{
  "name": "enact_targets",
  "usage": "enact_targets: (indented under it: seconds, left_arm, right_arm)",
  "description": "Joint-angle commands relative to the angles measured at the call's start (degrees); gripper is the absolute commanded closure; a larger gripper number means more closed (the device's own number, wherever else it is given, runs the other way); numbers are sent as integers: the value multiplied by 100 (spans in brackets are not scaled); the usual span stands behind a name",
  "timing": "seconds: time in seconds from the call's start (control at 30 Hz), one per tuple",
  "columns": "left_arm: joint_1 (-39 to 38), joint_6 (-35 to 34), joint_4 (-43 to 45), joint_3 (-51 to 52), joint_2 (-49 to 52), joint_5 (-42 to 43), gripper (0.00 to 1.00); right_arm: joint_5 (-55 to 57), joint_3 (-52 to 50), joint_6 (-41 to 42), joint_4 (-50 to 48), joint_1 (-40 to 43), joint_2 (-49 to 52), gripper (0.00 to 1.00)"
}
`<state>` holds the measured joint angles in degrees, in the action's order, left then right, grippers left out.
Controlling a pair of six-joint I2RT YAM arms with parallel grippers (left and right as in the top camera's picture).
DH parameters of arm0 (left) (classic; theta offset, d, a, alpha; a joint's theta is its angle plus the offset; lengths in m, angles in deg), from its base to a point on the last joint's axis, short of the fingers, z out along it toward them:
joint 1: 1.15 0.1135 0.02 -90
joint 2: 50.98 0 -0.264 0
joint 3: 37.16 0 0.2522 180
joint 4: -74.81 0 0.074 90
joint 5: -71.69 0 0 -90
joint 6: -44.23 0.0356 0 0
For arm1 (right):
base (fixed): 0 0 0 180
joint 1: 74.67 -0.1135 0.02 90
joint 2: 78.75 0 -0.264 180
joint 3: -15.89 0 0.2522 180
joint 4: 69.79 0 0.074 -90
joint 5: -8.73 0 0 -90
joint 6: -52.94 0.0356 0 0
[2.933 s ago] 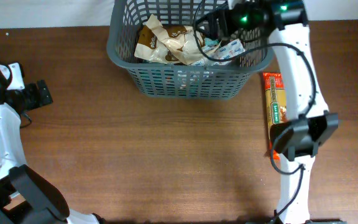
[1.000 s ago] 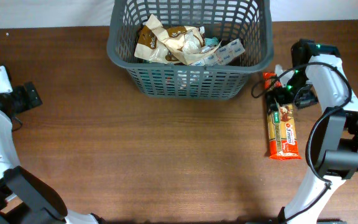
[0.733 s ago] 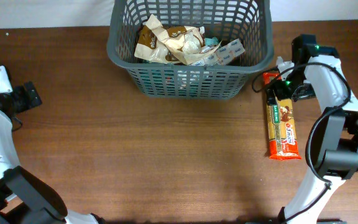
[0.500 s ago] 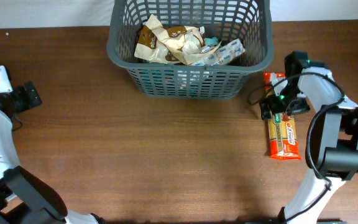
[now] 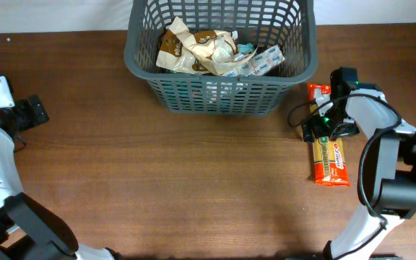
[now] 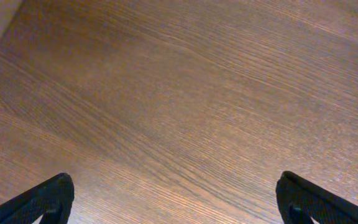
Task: Pack container
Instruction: 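Move the right gripper to the spaghetti pack and grasp its top end, then lift the spaghetti pack upright and carry it over the basket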
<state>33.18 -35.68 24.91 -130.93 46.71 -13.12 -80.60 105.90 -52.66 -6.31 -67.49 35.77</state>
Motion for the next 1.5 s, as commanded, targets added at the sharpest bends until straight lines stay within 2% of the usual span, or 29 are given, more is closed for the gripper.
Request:
enact_targets:
  seconds: [0.0,0.03,0.1,0.13,0.17,0.23,0.27,0.43,0.57,0.7,0.83,1.0,1.13,1.33,1.47]
  left_arm:
    - [35,72,15,48,-52,278,1]
    - [35,72,15,48,-52,278,1]
    - [35,72,17,48,-52,278,1]
    - [35,72,17,48,-52,278,1]
    - [35,72,17,48,-52,278,1]
    - [35,72,15,48,-52,278,1]
    - [35,72,15,48,-52,278,1]
    - [35,72,15,48,-52,278,1]
    - [35,72,15,48,-52,278,1]
    - [35,72,15,48,-52,278,1]
    - [35,72,15,48,-52,278,1]
    - [35,72,20,48,-52,278,1]
    - [35,72,50,48,-52,278,1]
    - [35,72,63,48,-52,278,1]
    - [35,72,61,48,-52,278,1]
  right_arm:
    - [-369,-614,181,-33,-37,321,0]
    - [-367,-678,227,-74,-37,321,0]
    - [-385,-737,258,-111,-37,321,5]
    - [-391,-743,258,-114,-37,321,14]
    - [-391,-741,260,-114,-37,321,32]
    - [-389,-741,304,-114,-37,321,80]
    - [-393,-741,308,-114,-37,321,96]
    - [-476,-702,444,-116,-35,319,96]
    - [-490,-341,857,-90,-4,192,96]
    - [-592,568,1141,-33,170,-286,96]
    - [-876,1947,1486,-33,455,-763,96]
    - [-1875,4052,1958,-157,612,-949,96]
    - [-2758,5305,2227,-828,350,-949,96]
    - [-4933,5595,2277,-2546,-573,-898,96]
    - [-5558,5576,1497,-2076,-1263,-658,97]
